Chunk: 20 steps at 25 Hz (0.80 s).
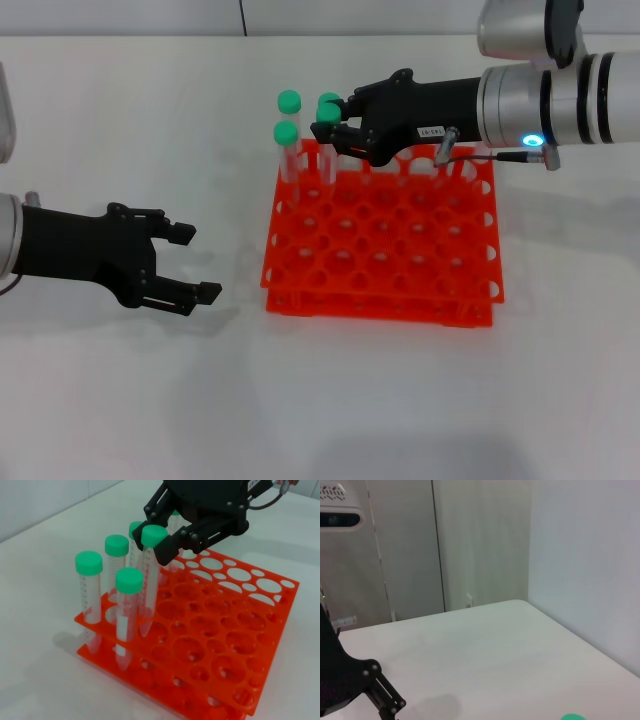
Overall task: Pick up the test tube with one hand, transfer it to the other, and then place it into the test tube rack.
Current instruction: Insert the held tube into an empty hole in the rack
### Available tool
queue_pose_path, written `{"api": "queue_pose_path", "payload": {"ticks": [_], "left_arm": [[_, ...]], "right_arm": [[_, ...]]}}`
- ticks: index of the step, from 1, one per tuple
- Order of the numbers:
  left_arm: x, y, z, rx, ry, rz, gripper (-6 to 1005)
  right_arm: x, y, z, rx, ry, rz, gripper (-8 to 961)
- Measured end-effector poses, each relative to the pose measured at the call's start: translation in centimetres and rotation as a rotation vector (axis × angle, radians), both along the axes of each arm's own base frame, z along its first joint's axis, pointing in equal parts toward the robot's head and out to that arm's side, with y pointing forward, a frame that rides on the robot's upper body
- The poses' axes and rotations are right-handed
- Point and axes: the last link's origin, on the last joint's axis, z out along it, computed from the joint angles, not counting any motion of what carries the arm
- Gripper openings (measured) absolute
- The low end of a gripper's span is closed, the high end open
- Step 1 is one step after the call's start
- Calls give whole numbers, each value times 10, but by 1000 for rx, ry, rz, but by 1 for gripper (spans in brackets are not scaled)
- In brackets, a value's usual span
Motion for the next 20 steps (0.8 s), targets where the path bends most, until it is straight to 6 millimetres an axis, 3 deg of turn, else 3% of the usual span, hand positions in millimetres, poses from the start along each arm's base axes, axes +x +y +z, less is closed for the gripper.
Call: {"api": "queue_pose_path", "payload": {"ticks": [20], "left_arm": [[0, 1, 0, 5, 4, -1, 875]], "right_arm": [[5, -1, -4, -6, 19, -18, 287]]}}
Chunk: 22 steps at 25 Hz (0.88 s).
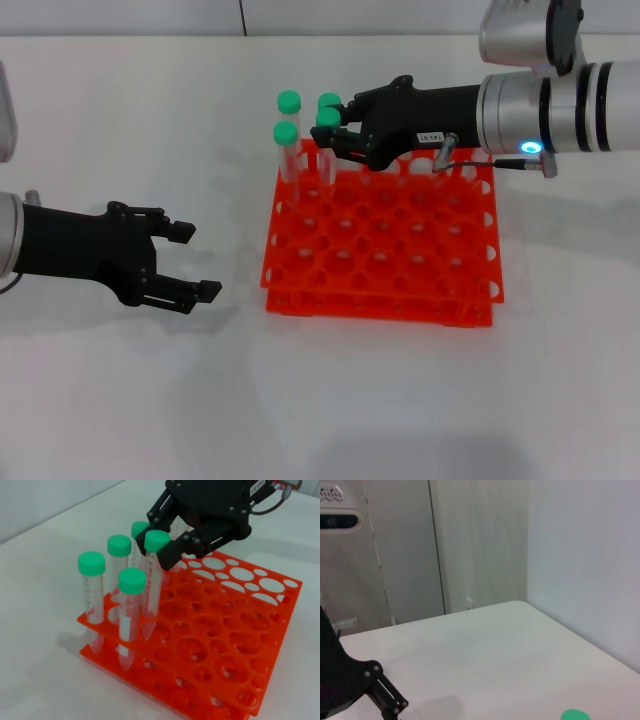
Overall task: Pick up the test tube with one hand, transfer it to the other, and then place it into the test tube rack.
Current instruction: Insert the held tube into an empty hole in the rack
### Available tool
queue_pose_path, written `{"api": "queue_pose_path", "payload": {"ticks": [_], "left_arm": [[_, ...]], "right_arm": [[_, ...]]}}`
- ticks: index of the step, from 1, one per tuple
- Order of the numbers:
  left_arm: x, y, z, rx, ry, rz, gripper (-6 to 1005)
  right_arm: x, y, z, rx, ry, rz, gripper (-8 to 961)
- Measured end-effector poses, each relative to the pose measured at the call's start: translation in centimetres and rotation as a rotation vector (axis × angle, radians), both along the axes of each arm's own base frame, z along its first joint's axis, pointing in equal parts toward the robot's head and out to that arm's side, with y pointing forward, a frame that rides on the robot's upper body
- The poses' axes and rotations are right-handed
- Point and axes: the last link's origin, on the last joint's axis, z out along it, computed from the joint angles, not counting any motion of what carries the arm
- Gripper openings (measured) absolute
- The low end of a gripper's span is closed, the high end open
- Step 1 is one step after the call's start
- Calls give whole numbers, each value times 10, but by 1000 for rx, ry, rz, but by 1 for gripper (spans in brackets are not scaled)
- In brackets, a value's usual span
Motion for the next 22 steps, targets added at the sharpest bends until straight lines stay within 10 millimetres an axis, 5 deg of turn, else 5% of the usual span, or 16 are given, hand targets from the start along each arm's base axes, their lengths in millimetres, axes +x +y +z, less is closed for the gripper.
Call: {"api": "queue_pose_path", "payload": {"ticks": [22], "left_arm": [[1, 1, 0, 1, 1, -2, 875]], "right_arm": [[-1, 1, 0, 3, 2, 0, 291]]}}
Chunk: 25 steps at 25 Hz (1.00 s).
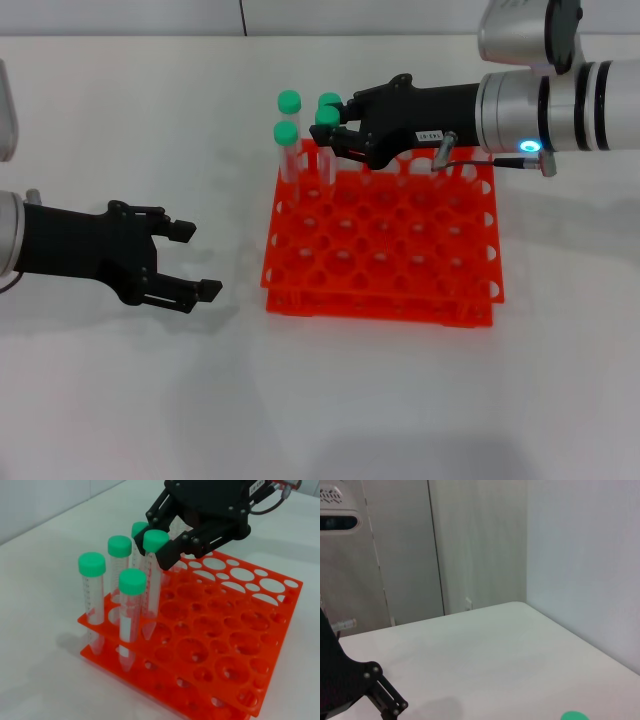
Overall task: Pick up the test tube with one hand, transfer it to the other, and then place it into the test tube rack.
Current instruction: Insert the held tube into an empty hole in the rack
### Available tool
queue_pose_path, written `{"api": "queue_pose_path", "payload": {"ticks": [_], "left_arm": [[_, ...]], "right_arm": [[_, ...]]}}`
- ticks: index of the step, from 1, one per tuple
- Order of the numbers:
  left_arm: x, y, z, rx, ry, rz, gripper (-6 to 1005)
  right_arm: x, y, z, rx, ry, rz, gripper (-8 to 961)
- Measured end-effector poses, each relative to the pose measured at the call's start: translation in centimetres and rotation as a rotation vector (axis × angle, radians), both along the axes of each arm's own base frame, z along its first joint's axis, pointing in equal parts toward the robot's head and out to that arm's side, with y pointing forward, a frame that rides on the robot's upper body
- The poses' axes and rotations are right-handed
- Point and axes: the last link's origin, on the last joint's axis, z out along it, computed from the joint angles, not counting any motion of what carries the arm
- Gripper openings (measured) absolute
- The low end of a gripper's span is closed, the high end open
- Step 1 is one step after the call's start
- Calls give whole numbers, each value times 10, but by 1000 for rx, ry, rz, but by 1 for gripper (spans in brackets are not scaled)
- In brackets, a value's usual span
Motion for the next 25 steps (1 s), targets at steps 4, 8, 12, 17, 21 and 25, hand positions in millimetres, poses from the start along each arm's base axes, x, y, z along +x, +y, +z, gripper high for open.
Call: {"api": "queue_pose_path", "payload": {"ticks": [4, 8, 12, 17, 21, 25], "left_arm": [[0, 0, 0, 0, 0, 0, 875], [0, 0, 0, 0, 0, 0, 875], [0, 0, 0, -1, 3, 1, 876], [-1, 0, 0, -2, 9, 2, 876], [-1, 0, 0, -2, 9, 2, 875], [-1, 0, 0, -1, 9, 1, 875]], "right_arm": [[0, 0, 0, 0, 0, 0, 292], [0, 0, 0, 1, 1, 0, 293], [0, 0, 0, 2, 7, -4, 294], [0, 0, 1, 3, 9, -6, 295], [1, 0, 1, 3, 10, -9, 295], [2, 0, 1, 6, 10, -14, 296]]}}
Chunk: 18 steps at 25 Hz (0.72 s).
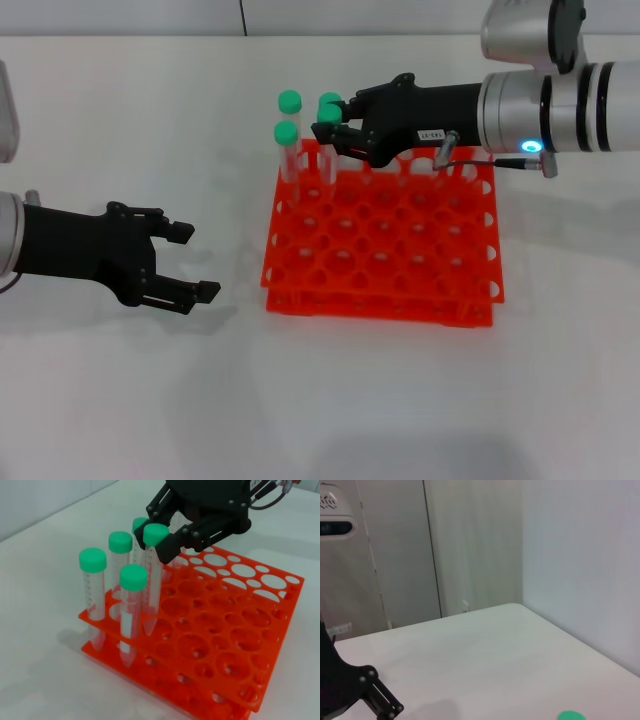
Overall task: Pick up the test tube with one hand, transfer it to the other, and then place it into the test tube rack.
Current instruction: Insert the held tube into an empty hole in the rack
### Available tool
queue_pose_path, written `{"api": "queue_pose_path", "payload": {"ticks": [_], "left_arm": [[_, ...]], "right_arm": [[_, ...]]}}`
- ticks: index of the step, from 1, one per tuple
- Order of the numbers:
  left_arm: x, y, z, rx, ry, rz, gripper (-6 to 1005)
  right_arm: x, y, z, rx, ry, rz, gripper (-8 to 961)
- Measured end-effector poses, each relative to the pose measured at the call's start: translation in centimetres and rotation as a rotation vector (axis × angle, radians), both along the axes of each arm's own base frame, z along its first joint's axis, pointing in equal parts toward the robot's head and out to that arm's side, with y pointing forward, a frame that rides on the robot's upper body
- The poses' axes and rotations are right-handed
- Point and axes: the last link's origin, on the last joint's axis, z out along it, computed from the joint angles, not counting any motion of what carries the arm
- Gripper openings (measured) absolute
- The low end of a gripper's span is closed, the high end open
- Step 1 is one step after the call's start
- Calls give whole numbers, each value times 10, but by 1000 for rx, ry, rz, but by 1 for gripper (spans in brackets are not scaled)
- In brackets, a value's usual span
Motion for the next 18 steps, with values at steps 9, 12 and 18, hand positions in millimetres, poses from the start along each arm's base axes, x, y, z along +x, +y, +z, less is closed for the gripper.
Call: {"api": "queue_pose_path", "payload": {"ticks": [9, 12, 18], "left_arm": [[1, 1, 0, 2, 0, -3, 875], [1, 1, 0, 2, 0, -4, 875], [1, 1, 0, 2, 0, -4, 876]], "right_arm": [[3, 1, -1, 2, -4, -15, 298], [3, 1, -1, 2, -3, -14, 298], [2, 1, -1, 1, -3, -12, 299]]}}
